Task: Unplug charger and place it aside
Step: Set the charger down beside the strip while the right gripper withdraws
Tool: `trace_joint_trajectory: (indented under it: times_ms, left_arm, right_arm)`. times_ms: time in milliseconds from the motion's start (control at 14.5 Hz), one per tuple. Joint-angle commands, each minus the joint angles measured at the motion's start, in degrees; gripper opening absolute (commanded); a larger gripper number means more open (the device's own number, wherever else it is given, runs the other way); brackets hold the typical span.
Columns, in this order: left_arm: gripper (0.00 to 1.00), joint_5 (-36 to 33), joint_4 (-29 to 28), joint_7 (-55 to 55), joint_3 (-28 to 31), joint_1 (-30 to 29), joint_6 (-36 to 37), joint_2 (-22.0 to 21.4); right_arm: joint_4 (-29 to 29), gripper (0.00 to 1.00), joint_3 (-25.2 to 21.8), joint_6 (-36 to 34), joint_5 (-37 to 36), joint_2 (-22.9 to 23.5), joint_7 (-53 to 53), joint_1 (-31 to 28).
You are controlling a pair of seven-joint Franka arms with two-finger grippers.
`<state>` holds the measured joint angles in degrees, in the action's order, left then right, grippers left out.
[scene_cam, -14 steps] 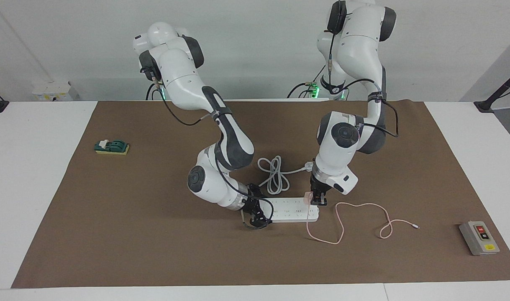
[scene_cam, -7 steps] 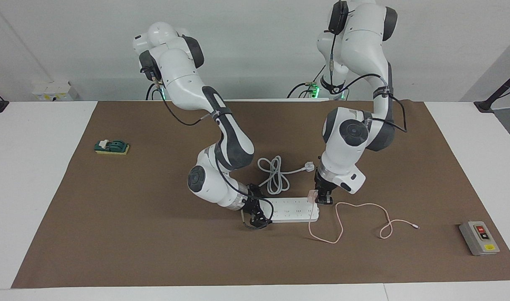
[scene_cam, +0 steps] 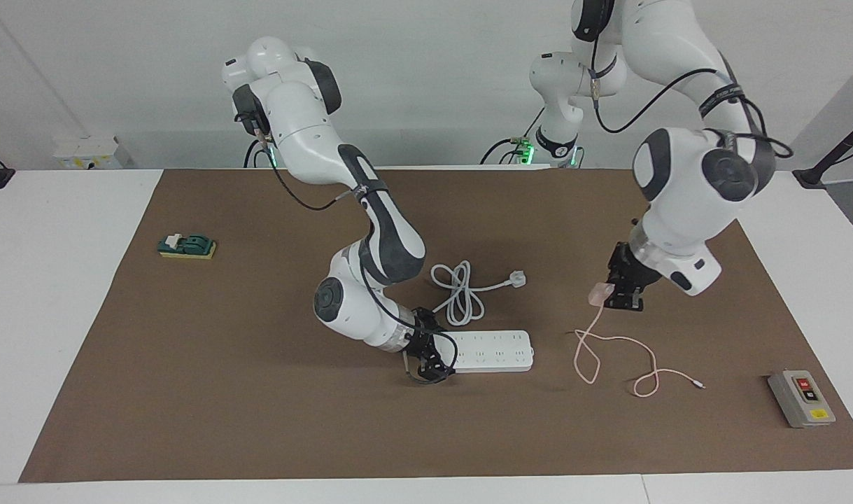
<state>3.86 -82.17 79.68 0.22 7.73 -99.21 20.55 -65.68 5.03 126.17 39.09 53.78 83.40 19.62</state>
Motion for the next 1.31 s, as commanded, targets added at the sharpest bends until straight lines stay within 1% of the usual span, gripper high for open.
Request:
trace_joint_trajectory:
  times_ms: [0, 69, 276, 345, 483, 552, 621, 690, 828, 966, 1034, 1103, 1241]
  left_arm:
    - [0.0, 0.97, -2.46, -11.96, -0.13, -4.81, 2.61, -2.18]
    - [0.0, 0.89, -3.51, -16.18, -0.13, -6.48, 2.53, -2.7]
    - [0.0, 0.71, -7.38, -28.92, -0.05, -10.61, 1.21, -4.28]
    - [0.0, 0.62, -8.61, -33.92, -0.04, -12.11, 0.51, -4.98]
    - [0.0, 0.53, -10.98, -39.4, -0.04, -13.87, -1.59, -5.86]
    - [0.06, 0.53, -12.21, -39.77, -0.04, -14.14, -3.08, -6.22]
    - [0.68, 0.53, -13.62, -39.86, -0.04, -14.15, -4.49, -6.74]
    - [1.0, 0.45, -14.85, -39.77, -0.04, -13.89, -5.72, -7.18]
    - [1.0, 0.45, -14.95, -39.86, -0.04, -13.53, -6.0, -7.28]
    - [1.0, 0.27, -14.6, -40.38, -0.13, -13.44, -5.56, -7.28]
    - [1.0, -0.77, -13.82, -46.39, -0.13, -13.44, -5.3, -7.28]
    - [1.0, -1.48, -12.59, -49.24, -0.13, -13.44, -5.12, -7.28]
    - [1.0, -1.92, -10.57, -52.06, -0.13, -13.44, -3.46, -7.28]
  right_arm:
    - [1.34, 1.0, -0.37, 3.03, -1.21, 0.19, 0.88, 0.6]
    - [1.17, 1.0, -0.37, 2.07, -1.3, -0.95, 0.88, 0.16]
    - [-2.25, 1.0, -0.54, -2.05, -1.56, -6.22, 0.79, -1.77]
    - [-3.83, 1.0, -0.63, -3.89, -1.56, -8.67, 0.79, -2.82]
    - [-5.86, 1.0, -1.77, -9.16, -2.87, -13.51, 0.01, -4.41]
    - [-6.13, 1.0, -2.04, -12.49, -5.75, -15.71, -1.3, -5.28]
    - [-6.04, 1.0, -2.04, -16.35, -8.83, -17.47, -4.01, -6.34]
    - [-6.13, 1.0, -2.04, -19.78, -11.03, -19.31, -8.48, -7.48]
    - [-6.57, 1.0, -2.21, -26.2, -13.5, -22.74, -19.53, -9.85]
    - [-8.75, 1.0, -2.13, -30.09, -19.98, -27.74, -32.54, -11.7]
    - [-11.2, 1.0, -2.21, -33.06, -24.11, -32.29, -47.31, -13.62]
    - [-12.36, 1.0, -2.21, -33.79, -26.76, -34.17, -54.76, -14.95]
    - [-13.33, 1.0, -2.21, -35.1, -31.68, -36.2, -67.08, -16.27]
